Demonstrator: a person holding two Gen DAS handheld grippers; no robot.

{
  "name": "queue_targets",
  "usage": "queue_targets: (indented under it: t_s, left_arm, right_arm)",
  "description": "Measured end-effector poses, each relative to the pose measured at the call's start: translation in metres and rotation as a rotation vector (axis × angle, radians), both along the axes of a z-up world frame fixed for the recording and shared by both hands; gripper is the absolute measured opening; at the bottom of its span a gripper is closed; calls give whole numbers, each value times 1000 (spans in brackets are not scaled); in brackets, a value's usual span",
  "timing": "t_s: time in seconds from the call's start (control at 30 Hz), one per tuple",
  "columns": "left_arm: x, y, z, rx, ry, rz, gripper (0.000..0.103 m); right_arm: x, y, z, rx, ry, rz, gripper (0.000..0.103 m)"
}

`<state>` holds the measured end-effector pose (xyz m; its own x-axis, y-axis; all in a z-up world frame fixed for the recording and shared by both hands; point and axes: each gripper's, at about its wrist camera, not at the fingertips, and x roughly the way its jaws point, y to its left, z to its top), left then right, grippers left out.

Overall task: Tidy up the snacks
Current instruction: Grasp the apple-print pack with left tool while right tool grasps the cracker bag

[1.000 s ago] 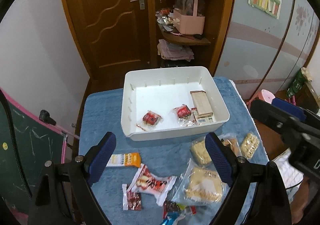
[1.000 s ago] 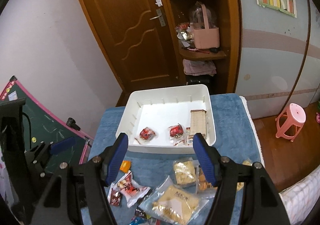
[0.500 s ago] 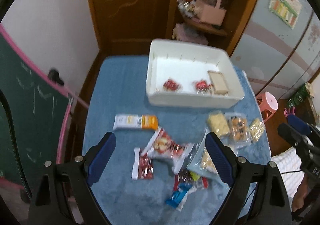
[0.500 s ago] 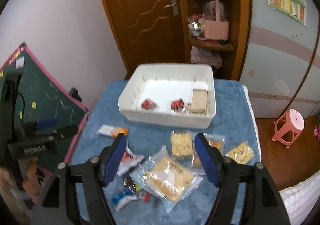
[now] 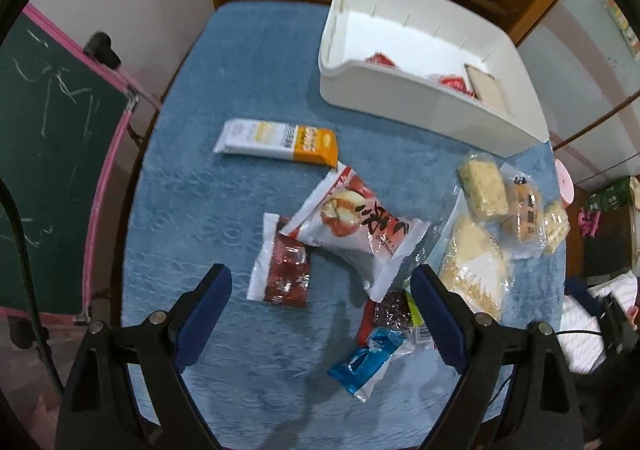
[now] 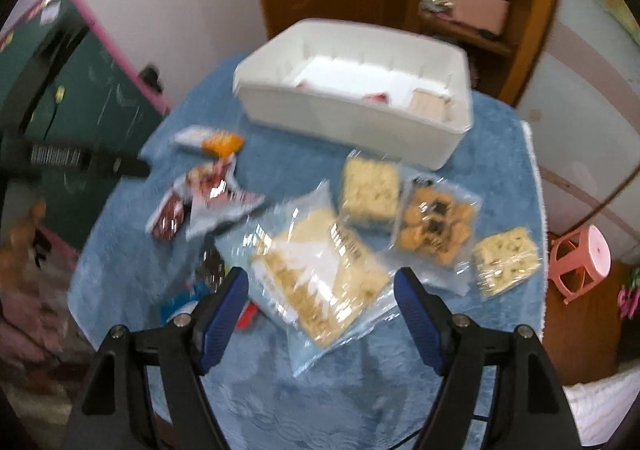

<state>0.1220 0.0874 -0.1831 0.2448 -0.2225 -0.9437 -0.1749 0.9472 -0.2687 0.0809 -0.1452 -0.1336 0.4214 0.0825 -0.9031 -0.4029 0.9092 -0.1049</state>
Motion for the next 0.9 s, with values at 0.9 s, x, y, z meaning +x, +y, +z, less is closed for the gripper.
queue_targets:
  t_s: [0.9]
  left_arm:
    - [77, -48, -111, 83, 380, 155, 90]
  right_arm:
    - [-11, 41, -113, -411, -50, 338, 82]
